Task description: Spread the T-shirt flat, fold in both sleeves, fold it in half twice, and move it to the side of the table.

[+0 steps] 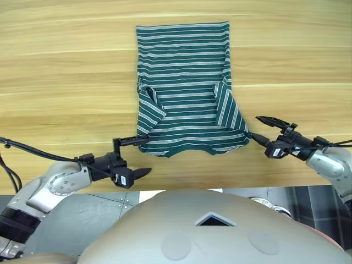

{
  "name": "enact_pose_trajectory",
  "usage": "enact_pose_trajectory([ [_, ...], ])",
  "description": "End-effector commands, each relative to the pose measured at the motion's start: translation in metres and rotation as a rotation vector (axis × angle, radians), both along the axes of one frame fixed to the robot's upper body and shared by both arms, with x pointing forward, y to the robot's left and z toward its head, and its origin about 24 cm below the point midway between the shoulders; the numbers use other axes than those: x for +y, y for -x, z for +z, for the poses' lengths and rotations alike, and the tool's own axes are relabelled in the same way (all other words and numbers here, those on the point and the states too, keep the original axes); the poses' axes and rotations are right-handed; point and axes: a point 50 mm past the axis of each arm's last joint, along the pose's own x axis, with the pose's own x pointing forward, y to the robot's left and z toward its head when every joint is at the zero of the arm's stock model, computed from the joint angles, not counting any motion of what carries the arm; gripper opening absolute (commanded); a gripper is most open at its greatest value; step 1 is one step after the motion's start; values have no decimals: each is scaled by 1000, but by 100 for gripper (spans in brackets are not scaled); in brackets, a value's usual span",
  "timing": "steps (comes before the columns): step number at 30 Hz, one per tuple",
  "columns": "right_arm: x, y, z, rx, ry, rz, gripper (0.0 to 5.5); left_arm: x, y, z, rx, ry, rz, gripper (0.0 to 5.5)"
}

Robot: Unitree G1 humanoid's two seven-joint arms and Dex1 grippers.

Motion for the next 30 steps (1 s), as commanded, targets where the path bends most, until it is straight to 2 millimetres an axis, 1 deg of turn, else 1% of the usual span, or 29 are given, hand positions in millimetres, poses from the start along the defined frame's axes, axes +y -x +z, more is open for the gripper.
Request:
enact_pose_trajectory([
  [1, -5, 13, -15, 105, 65, 6, 298, 44, 12, -44, 174, -374, 58, 540],
  [4, -6, 13, -15, 101, 65, 2, 298, 54, 4, -43, 149, -418, 77, 540],
  [10, -6, 11, -16, 93, 63, -2, 298, 60, -5, -42, 111, -459, 90, 540],
  [16, -8, 10, -17, 91, 73, -3, 298, 46, -10, -45, 73, -406, 47, 540],
  [18, -8, 9, -17, 91, 76, -1, 298, 44, -14, -47, 45, -405, 45, 540],
  [20, -7, 8, -18, 91, 76, 4, 302, 44, -16, -49, 33, -412, 46, 508],
  [25, -5, 8, -19, 94, 66, 18, 302, 42, -9, -52, 67, -402, 40, 423],
  [28, 0, 8, -19, 98, 53, 40, 302, 44, -9, -53, 74, -413, 39, 369],
  [30, 2, 11, -18, 105, 49, 54, 302, 42, -7, -55, 80, -401, 32, 335],
])
